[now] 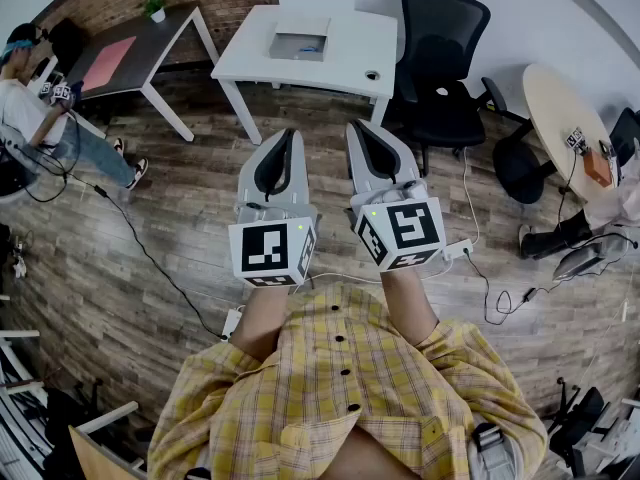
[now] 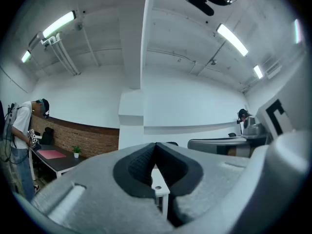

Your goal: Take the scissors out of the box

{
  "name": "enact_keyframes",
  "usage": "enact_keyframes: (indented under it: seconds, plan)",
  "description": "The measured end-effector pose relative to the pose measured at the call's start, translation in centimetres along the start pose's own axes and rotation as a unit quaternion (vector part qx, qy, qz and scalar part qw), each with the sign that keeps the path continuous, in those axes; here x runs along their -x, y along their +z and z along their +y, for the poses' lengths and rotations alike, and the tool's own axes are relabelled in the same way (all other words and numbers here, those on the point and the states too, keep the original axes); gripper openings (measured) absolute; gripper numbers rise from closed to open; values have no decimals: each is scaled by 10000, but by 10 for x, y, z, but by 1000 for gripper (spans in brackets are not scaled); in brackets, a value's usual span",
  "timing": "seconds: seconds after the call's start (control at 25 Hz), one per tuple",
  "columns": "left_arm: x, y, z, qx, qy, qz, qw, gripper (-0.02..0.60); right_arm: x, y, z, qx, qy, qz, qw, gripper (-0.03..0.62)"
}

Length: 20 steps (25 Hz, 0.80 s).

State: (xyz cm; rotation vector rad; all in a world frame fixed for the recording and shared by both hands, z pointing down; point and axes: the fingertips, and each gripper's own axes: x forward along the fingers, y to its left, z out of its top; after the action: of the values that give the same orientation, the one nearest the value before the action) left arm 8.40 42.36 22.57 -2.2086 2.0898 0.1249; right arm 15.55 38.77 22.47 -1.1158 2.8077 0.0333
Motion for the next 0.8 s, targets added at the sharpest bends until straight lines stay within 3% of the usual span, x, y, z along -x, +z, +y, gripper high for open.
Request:
enact_keyframes:
  seconds: [0.8]
  plan:
    - [-18, -6, -50, -233, 447, 92, 9987, 3, 17, -4, -50, -234, 463, -29, 9986, 5]
